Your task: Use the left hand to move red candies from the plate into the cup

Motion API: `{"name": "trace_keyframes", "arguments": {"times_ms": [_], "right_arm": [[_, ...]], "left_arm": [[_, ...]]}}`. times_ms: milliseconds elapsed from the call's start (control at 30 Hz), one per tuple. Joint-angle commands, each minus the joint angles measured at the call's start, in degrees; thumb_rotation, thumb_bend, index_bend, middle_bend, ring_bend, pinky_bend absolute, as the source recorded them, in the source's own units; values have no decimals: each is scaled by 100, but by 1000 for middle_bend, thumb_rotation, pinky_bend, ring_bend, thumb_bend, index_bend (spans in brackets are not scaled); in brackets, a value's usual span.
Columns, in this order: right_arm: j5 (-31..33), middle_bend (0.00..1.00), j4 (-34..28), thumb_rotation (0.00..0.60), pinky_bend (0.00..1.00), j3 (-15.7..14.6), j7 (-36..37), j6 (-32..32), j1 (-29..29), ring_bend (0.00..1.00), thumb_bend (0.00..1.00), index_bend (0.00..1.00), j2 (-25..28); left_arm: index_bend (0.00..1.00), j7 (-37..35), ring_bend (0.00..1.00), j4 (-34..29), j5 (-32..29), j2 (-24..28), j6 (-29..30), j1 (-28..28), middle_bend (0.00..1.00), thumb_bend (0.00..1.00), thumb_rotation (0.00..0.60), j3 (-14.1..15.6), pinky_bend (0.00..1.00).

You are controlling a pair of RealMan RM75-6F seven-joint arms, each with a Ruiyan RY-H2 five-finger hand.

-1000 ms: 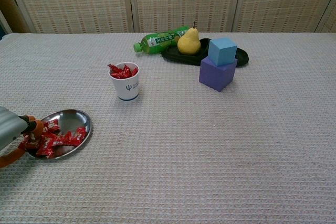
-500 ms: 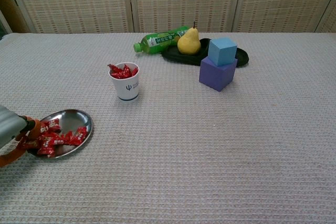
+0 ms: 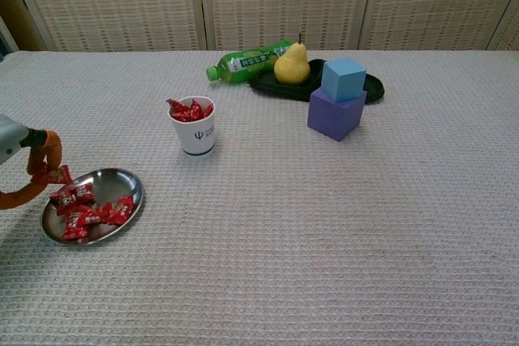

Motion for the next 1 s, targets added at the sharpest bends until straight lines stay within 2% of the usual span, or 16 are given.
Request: {"name": "trace_keyframes", "arguments": {"times_ms": [33, 233, 400, 667, 1000], "right_arm": [[39, 0, -5, 600, 0, 16, -20, -35, 15, 0, 0, 0, -10], [183, 0, -11, 600, 0, 70, -55, -121, 48, 0, 0, 0, -29], [323, 0, -13, 600, 0, 127, -95, -172, 65, 0, 0, 0, -47], [485, 0, 0, 600, 0, 202, -28, -214, 82, 0, 0, 0, -28], [568, 0, 25, 600, 0, 234, 20, -274, 107, 0, 0, 0, -18]], "left_arm": [[482, -89, 825, -277, -93, 120, -167, -232, 542, 379, 600, -260, 1000], [483, -289, 825, -814, -668, 191, -988, -836, 560, 380, 600, -838, 1000], [482, -144, 826, -769, -1039, 31, -1459, -1342, 560, 381, 600, -1188, 1000], [478, -75, 826, -131, -1324, -382, -1704, -1935, 554, 382, 600, -1484, 1000], [478, -71, 826, 654, -1643, -886, -1978, -2447, 549, 379, 600, -1514, 1000]]}}
